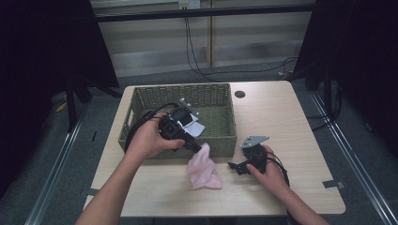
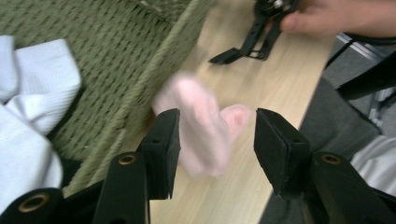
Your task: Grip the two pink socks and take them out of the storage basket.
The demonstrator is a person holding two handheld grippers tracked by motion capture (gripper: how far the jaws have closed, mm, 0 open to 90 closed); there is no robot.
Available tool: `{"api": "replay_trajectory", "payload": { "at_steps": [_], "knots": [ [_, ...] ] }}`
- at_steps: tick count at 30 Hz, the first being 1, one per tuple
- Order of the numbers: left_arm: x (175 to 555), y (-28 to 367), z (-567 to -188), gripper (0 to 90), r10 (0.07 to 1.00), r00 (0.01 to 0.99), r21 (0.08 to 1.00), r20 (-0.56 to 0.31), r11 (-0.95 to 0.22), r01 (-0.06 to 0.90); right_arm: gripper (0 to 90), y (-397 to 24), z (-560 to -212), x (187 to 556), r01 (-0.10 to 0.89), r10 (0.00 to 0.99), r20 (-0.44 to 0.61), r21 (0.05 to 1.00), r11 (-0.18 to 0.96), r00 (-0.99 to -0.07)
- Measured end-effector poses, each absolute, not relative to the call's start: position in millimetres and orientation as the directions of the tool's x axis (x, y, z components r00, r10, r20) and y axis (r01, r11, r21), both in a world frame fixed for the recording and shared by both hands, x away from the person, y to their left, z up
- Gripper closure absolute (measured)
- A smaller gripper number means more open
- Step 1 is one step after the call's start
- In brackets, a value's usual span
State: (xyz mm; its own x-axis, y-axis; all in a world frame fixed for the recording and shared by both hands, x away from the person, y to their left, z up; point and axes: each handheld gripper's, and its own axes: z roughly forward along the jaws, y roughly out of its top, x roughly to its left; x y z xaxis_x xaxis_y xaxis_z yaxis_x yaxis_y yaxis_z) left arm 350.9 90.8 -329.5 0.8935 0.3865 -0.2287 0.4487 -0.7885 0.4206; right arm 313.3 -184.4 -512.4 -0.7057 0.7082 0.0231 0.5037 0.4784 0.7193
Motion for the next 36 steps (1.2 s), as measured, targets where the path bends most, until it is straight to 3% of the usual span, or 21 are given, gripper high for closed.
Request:
{"api": "replay_trajectory", "payload": {
  "at_steps": [22,36],
  "knots": [
    [334.8,142.2,-393.0,42.2,0.463,0.86,0.436,-0.214,-0.742,0.509,10.1,-184.3,-512.4,313.4,0.504,0.707,0.022,0.718,0.481,-0.707],
    [317.7,161.8,-435.3,39.4,0.446,0.874,0.479,-0.192,-0.735,0.481,10.1,-184.3,-512.4,313.4,0.503,0.707,0.023,0.719,0.48,-0.707]
  ]
}}
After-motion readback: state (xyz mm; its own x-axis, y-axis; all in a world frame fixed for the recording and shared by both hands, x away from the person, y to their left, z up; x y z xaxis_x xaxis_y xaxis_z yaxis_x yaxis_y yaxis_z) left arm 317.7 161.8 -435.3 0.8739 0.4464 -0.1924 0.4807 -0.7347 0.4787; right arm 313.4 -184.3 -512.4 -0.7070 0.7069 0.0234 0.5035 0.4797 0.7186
